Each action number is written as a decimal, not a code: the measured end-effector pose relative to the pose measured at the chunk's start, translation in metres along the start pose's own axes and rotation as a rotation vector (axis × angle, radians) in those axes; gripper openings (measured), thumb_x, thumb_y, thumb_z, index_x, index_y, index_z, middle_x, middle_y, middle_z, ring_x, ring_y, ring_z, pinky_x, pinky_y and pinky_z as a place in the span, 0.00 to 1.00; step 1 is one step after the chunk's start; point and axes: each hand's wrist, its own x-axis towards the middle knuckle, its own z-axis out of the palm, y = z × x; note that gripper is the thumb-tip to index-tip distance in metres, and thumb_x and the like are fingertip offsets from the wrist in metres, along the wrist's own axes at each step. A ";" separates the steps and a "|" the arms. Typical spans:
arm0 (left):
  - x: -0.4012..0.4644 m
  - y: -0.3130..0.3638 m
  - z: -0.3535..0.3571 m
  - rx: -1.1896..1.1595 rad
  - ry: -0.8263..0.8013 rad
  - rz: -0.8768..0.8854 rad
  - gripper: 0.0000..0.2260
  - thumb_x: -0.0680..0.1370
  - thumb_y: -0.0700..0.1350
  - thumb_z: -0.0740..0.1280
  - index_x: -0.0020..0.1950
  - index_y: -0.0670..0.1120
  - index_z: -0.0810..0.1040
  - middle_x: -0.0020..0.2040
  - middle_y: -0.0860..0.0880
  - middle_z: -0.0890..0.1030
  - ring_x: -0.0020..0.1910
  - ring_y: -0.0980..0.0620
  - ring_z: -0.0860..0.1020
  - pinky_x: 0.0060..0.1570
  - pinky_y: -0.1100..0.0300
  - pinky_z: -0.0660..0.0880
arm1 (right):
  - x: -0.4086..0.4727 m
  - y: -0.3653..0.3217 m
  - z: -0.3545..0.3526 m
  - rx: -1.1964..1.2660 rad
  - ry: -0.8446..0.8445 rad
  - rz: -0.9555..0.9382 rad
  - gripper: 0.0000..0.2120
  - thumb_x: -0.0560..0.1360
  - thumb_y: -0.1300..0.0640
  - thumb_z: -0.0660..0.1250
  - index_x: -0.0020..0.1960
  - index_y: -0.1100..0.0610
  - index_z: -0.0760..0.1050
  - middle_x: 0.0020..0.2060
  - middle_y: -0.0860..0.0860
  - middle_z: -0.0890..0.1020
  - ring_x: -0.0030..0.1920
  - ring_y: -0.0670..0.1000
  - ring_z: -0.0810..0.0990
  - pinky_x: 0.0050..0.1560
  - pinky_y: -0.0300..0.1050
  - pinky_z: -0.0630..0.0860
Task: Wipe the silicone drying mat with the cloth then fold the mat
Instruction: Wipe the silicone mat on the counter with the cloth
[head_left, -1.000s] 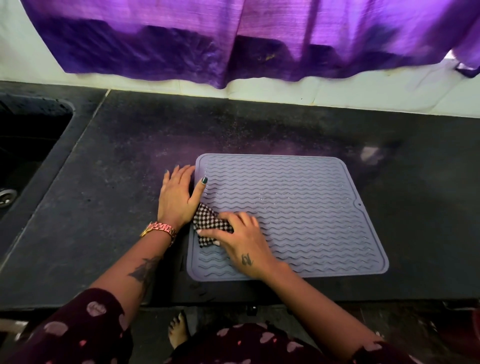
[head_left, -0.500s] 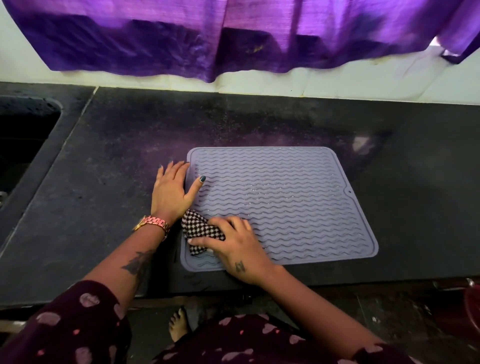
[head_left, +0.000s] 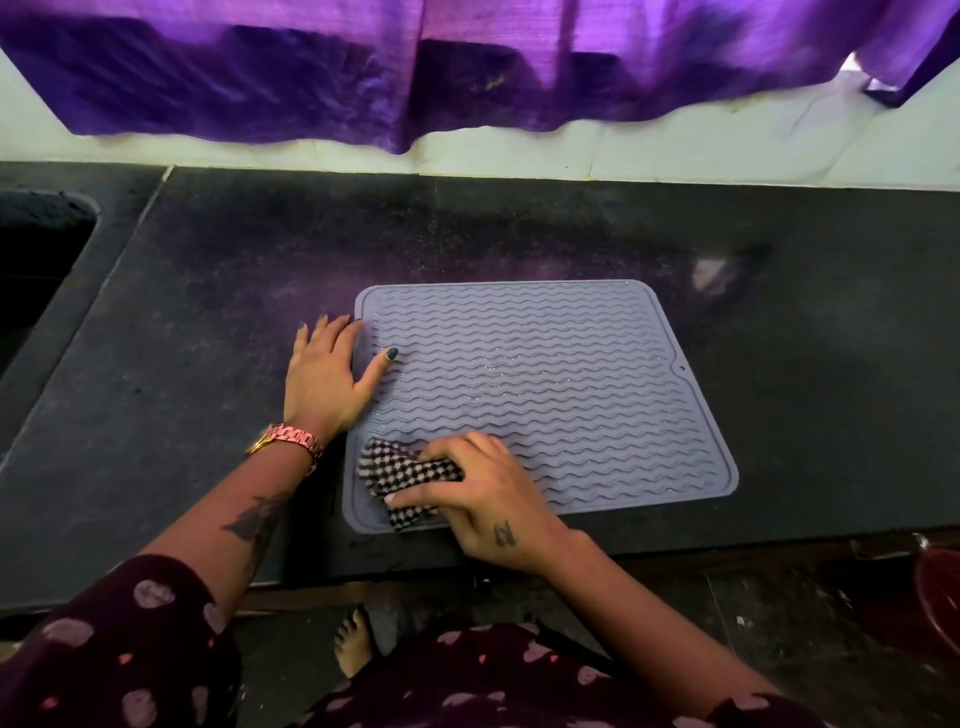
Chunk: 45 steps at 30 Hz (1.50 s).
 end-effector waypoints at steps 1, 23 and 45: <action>0.000 0.000 0.000 0.004 0.002 0.000 0.33 0.76 0.64 0.50 0.70 0.42 0.68 0.71 0.42 0.69 0.73 0.43 0.61 0.74 0.47 0.49 | -0.008 0.005 -0.002 0.003 0.038 0.028 0.18 0.71 0.59 0.65 0.58 0.42 0.78 0.55 0.52 0.75 0.52 0.54 0.72 0.51 0.48 0.68; -0.003 0.006 -0.005 0.032 -0.016 -0.009 0.33 0.76 0.63 0.50 0.70 0.41 0.69 0.70 0.41 0.69 0.73 0.41 0.61 0.74 0.47 0.50 | -0.009 0.040 -0.022 -0.201 0.249 0.244 0.19 0.73 0.57 0.64 0.63 0.45 0.73 0.53 0.55 0.76 0.49 0.54 0.72 0.47 0.47 0.68; 0.002 0.004 -0.001 0.052 -0.068 -0.045 0.38 0.72 0.69 0.43 0.73 0.48 0.64 0.74 0.45 0.63 0.76 0.44 0.54 0.74 0.44 0.42 | 0.046 0.093 -0.033 -0.128 0.115 0.209 0.24 0.74 0.65 0.56 0.67 0.48 0.71 0.59 0.53 0.77 0.57 0.55 0.72 0.56 0.52 0.65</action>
